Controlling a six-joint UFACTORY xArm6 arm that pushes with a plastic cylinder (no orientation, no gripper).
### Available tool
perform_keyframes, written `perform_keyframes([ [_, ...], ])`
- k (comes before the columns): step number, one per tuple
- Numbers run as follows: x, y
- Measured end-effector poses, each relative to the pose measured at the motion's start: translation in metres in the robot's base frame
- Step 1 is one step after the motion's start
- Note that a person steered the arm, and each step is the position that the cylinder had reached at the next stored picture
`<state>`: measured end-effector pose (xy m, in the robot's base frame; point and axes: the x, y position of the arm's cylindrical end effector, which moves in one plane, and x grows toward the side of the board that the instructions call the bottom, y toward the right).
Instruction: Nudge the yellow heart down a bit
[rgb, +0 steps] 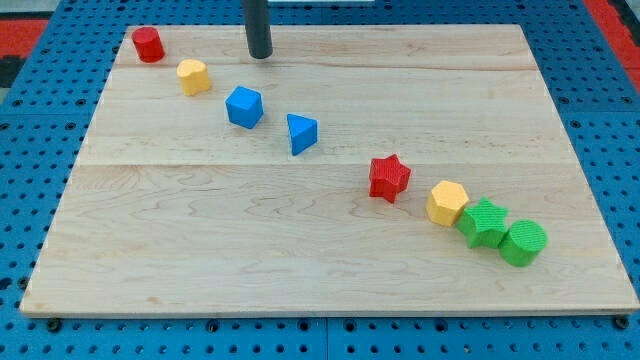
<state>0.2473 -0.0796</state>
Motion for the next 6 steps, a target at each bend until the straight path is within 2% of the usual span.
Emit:
perform_keyframes([
  [1, 0.019, -0.006],
  [3, 0.026, -0.012],
  [5, 0.034, -0.085],
  [6, 0.035, -0.016],
])
